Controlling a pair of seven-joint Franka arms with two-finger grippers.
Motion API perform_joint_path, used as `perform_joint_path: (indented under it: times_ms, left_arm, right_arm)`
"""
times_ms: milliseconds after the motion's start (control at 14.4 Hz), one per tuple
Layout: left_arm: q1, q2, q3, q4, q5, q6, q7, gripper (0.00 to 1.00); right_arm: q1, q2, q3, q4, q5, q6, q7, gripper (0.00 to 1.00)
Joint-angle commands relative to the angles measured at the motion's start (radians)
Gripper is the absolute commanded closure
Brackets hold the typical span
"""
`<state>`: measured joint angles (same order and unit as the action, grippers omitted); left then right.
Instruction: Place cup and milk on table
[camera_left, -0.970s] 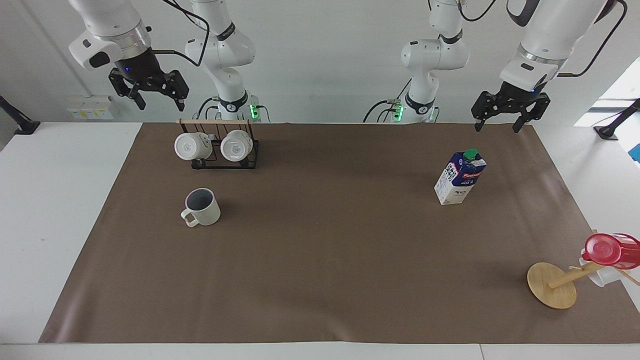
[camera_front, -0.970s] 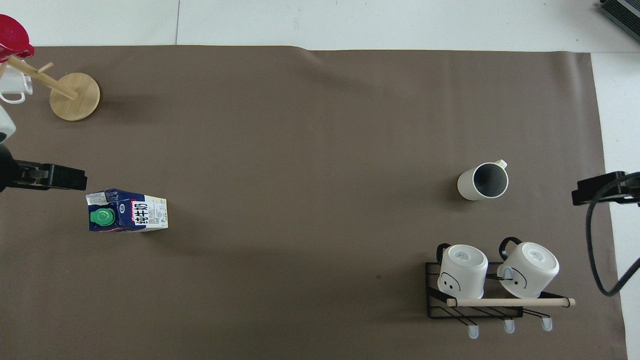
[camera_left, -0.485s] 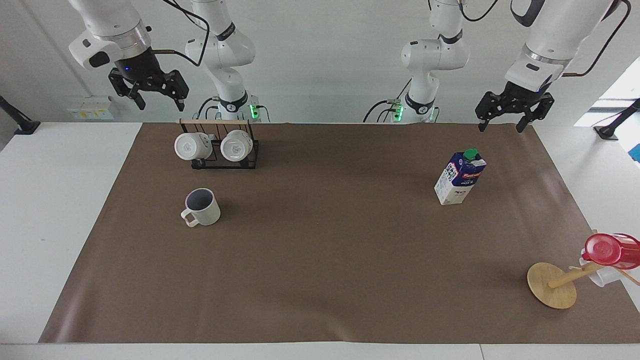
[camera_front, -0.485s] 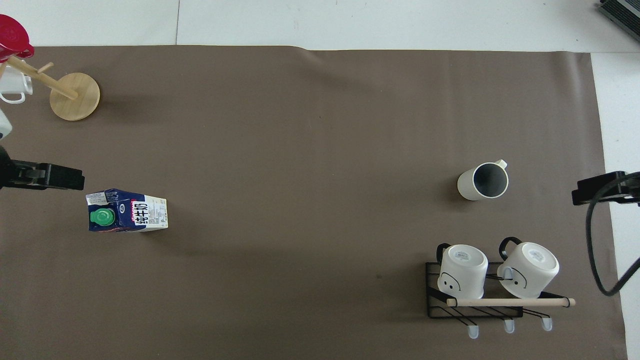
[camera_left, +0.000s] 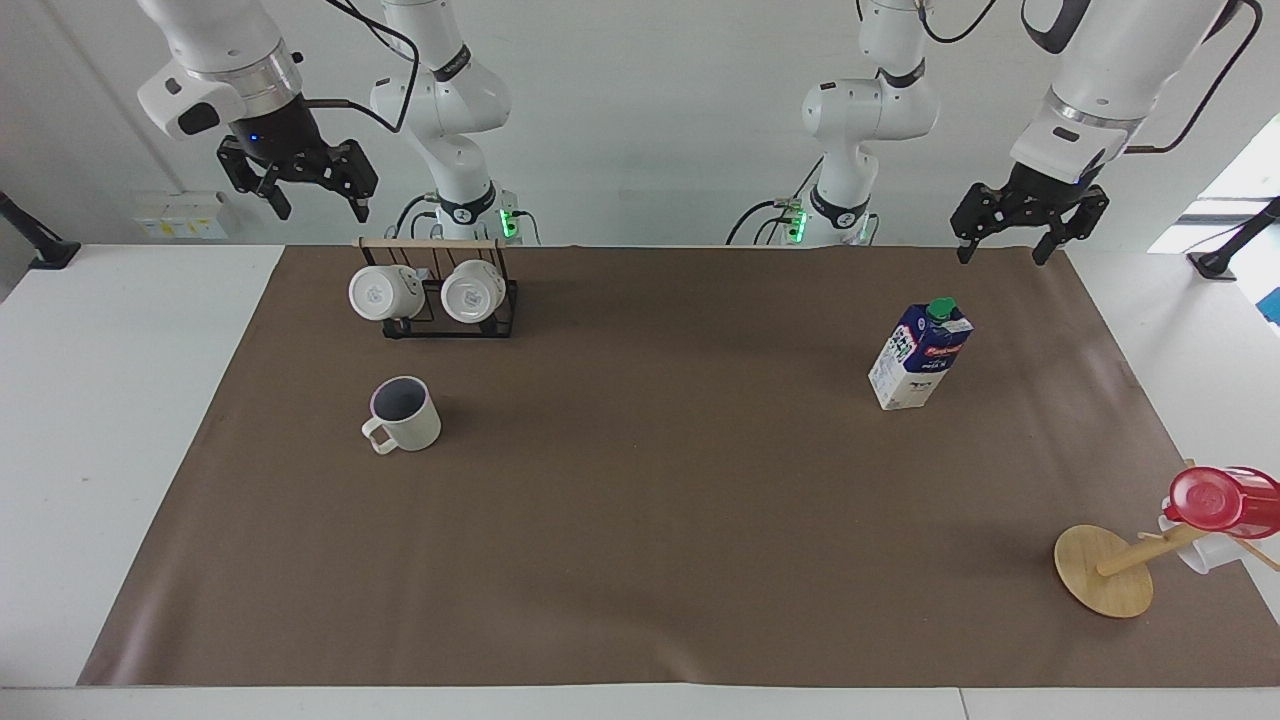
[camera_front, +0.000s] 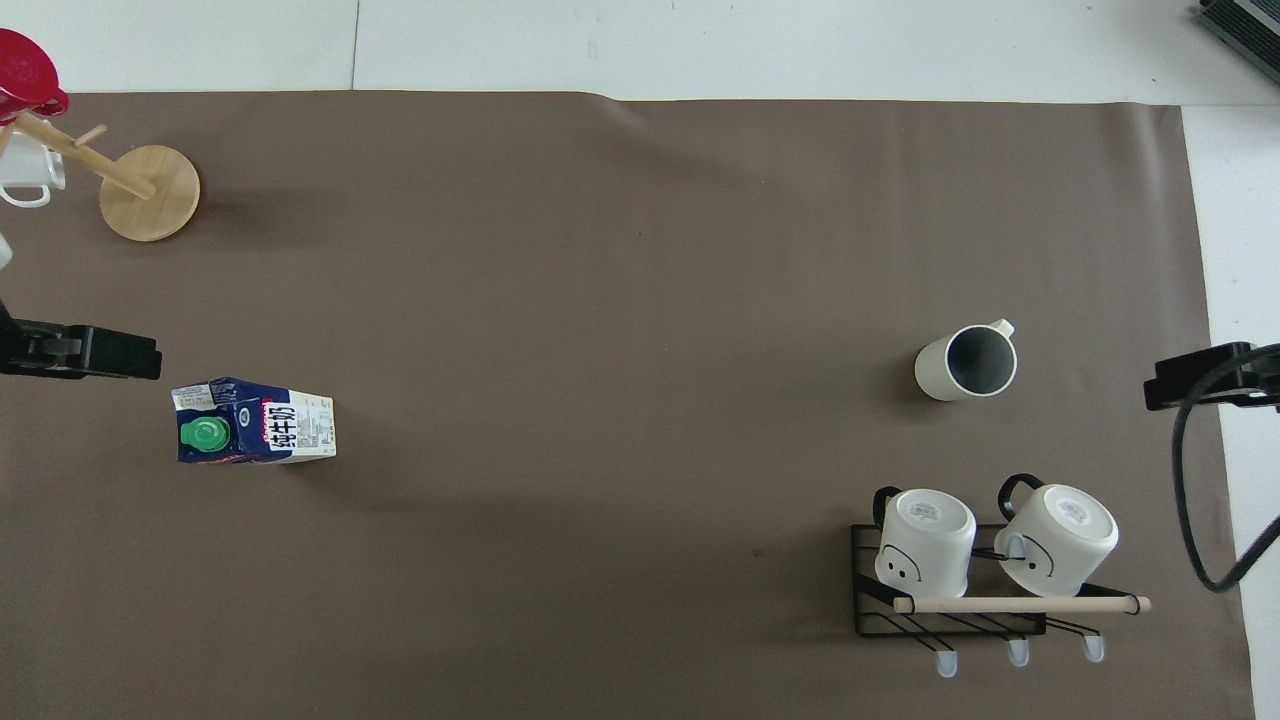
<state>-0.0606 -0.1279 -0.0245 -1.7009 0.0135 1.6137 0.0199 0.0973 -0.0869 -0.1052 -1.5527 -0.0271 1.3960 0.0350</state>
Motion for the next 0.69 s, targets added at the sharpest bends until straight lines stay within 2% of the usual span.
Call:
perform_joint_path:
  times_ms: [0,624]
  left_arm:
    - [0.002,0.004,0.003,0.018,-0.01,-0.023,0.002,0.0]
    - [0.002,0.004,0.003,0.02,-0.01,-0.023,0.002,0.0]
  right_arm:
    - [-0.011,-0.03,0.006,-0.038,0.01,0.024,0.0,0.0]
    - [-0.008,-0.028,0.009,-0.035,0.01,0.026,0.016,0.0]
